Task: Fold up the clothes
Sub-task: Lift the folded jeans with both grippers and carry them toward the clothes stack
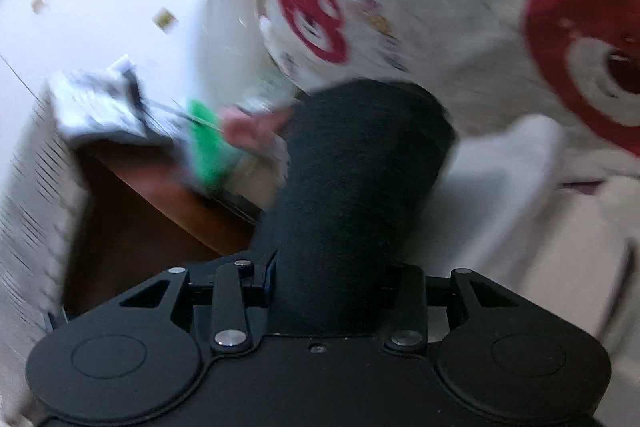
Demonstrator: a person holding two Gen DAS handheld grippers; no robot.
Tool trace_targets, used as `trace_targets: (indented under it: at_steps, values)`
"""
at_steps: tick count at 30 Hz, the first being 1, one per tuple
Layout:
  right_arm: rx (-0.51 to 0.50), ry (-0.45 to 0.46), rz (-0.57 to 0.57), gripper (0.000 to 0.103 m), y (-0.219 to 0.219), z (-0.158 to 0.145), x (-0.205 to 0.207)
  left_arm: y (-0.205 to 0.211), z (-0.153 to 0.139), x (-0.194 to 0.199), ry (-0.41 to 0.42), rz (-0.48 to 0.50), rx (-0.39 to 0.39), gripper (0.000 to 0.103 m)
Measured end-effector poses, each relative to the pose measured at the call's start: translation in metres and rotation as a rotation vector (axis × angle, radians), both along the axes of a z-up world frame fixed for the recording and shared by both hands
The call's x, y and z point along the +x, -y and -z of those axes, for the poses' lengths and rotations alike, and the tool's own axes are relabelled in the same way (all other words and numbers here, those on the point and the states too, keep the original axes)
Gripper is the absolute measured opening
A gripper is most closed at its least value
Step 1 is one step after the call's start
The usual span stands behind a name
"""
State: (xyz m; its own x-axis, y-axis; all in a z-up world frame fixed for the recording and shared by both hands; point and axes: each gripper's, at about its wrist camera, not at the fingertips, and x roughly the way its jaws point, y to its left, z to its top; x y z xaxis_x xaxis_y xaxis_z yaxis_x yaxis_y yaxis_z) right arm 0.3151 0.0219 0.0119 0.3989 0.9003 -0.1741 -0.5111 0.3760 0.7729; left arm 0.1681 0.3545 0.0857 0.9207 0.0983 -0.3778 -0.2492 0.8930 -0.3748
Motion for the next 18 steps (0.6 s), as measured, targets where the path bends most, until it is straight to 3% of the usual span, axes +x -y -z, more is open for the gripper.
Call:
trace_targets:
  at_steps: [3,5,8,11,14,17,18]
  values:
    - [-0.005,-0.021,-0.007,0.044,0.014,-0.001,0.004,0.01,-0.016,-0.002,0.052,0.065,0.03,0.026]
    - [-0.06,0.025,-0.021,0.044,0.013,-0.02,0.007,0.017,-0.026,-0.004,0.07,0.087,0.028,0.027]
    - [-0.036,-0.01,0.009,0.047,0.017,-0.032,0.002,0.017,-0.024,-0.001,0.01,0.026,-0.015,0.027]
    - [-0.13,-0.112,0.06,0.053,0.011,-0.019,0.005,0.012,-0.014,-0.01,-0.076,-0.09,0.0,0.042]
    - [-0.106,-0.134,0.112,0.054,0.018,-0.009,-0.002,0.028,-0.024,-0.029,-0.073,-0.161,0.079,0.047]
    - [-0.124,-0.121,0.095,0.054,0.018,-0.01,-0.005,0.054,-0.049,-0.049,0.02,-0.238,0.213,0.05]
    - [-0.14,-0.104,0.086,0.054,0.019,-0.011,-0.006,0.061,-0.057,-0.053,0.054,-0.239,0.24,0.056]
